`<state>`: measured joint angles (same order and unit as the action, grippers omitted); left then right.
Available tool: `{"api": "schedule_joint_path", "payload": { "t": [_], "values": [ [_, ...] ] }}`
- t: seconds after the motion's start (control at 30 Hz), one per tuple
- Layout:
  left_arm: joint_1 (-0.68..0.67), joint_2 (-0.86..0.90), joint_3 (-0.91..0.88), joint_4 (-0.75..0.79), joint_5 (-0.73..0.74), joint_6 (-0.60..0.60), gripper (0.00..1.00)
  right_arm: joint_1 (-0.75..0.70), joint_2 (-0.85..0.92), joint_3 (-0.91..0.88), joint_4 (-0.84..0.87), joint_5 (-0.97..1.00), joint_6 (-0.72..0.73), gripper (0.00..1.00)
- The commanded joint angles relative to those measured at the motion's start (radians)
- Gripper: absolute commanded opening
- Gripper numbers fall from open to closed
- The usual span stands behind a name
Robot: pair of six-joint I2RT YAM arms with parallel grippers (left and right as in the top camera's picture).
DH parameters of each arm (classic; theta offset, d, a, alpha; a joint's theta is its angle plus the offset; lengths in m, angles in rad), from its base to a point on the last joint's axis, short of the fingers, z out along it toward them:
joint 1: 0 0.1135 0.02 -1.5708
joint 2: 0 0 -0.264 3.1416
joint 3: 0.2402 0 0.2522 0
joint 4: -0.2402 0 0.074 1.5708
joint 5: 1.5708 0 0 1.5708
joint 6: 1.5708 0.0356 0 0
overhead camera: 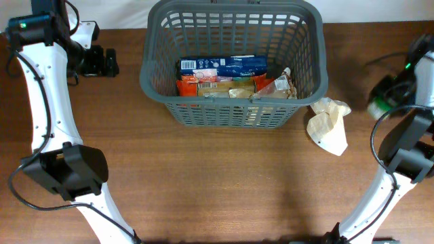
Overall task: Pack container
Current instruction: 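Carry the jar into the basket and release it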
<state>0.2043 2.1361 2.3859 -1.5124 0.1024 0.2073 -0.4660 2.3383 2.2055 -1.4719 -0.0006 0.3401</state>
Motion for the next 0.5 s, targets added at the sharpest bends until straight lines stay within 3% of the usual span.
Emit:
{"api": "schedule_joint_path", "payload": {
  "t": [0.0, 0.1, 0.2, 0.33, 0.47],
  "values": [
    [0.001, -0.002, -0.007, 0.002, -0.002, -0.012, 0.99, 0.017, -0.099, 0.287, -0.114, -0.119, 0.003, 0.04],
    [0.001, -0.002, -0.007, 0.002, -0.003, -0.012, 0.99, 0.066, -0.148, 0.548, -0.205, -0.254, -0.084, 0.04],
    [0.001, -0.002, -0.007, 0.002, -0.003, -0.012, 0.99, 0.204, -0.219, 0.784, -0.226, -0.325, -0.18, 0.04],
    [0.001, -0.002, -0.006, 0.002, -0.003, -0.012, 0.99, 0.394, -0.26, 0.878, -0.222, -0.325, -0.216, 0.04],
    [0.001, -0.002, -0.006, 0.002, -0.003, -0.012, 0.99, 0.613, -0.239, 0.862, -0.191, -0.243, -0.284, 0.04]
  ]
}}
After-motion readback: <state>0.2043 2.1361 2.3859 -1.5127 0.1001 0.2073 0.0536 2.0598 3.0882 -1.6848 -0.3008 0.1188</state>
